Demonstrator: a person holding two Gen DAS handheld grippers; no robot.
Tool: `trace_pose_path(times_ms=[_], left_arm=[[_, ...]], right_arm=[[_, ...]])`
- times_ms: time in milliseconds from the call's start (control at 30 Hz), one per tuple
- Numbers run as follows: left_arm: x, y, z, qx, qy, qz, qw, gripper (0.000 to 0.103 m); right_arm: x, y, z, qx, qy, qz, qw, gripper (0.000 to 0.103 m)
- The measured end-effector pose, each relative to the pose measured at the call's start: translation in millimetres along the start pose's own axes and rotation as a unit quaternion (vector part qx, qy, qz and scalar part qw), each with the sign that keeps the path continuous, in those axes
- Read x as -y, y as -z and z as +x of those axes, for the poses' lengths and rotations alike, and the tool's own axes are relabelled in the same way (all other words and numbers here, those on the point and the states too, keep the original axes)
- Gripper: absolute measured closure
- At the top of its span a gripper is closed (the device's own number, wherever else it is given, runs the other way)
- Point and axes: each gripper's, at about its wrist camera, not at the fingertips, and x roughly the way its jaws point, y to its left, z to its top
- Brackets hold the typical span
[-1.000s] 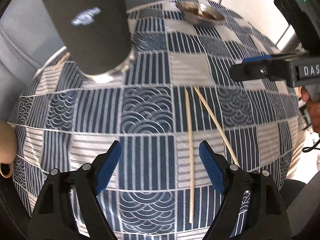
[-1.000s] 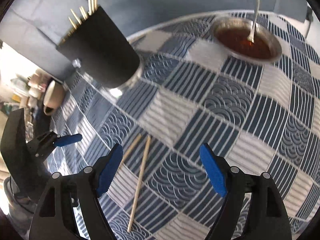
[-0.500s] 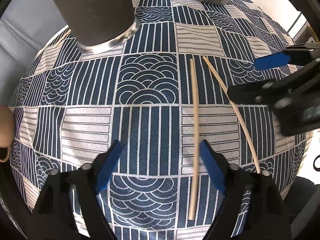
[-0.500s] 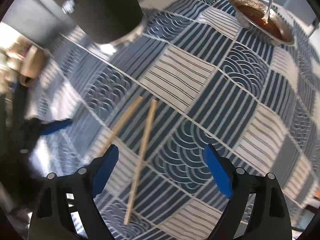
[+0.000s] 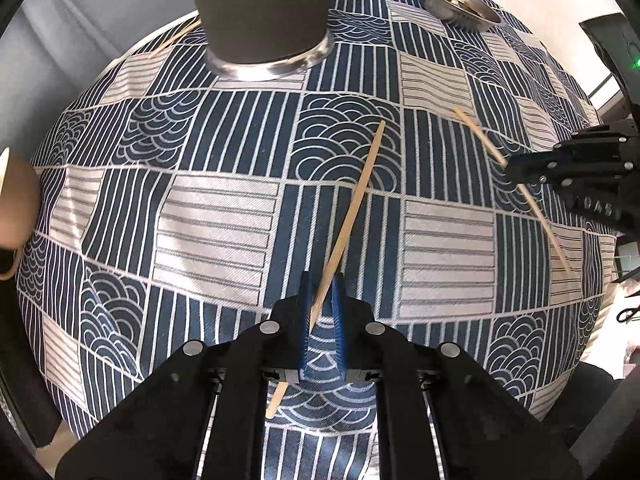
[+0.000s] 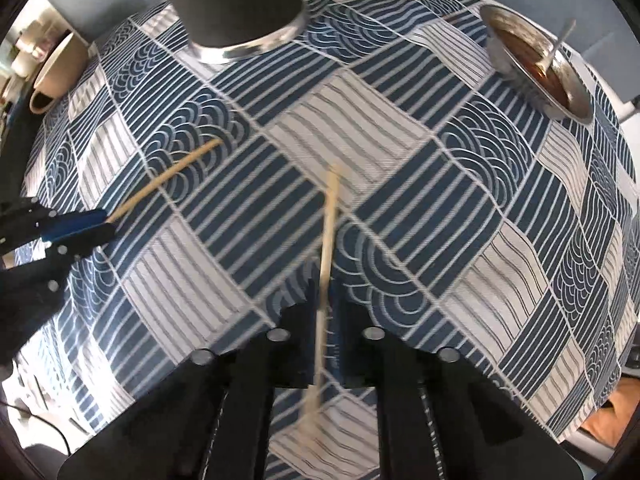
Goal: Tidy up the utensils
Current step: 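Close the left gripper on one chopstick while the right gripper grasps the other, then lift both held chopsticks and carry them up over the black holder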
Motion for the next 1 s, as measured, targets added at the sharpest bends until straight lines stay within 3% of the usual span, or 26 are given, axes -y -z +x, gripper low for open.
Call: trace_pose_path(times_ms=[100, 267, 367, 500, 667, 1000], left_arm=[[0, 5, -2, -0.007, -0.006, 0.0, 1.0, 0.098], [-26, 7, -1, -0.028, 0.063, -0.084, 0.9941, 0.098], [-31, 12, -2, -0.033, 0.075, -0.091, 0.9924, 0.098], [-48, 22, -3, -0.056, 0.112, -0.127, 0.9839, 0.098], [-53, 21, -15, -0.048, 0.104, -0.136, 0.9842, 0.098], [-46, -22, -82, 0.008, 0.033, -0.116, 0.9926, 0.098]], right_arm=[[9, 3, -2, 0.0, -0.012, 0.006, 1.0, 0.099], [30, 17, -7, -0.012, -0.066, 0.057, 0.996, 0.098], [40, 25, -8, -0.018, -0.105, 0.078, 0.991, 0.098], [57, 31, -16, -0.012, -0.137, 0.084, 0.987, 0.098], [57, 29, -42, 0.025, -0.142, 0.051, 0.988, 0.098], [30, -29, -101, 0.114, -0.165, -0.025, 0.979, 0.098]])
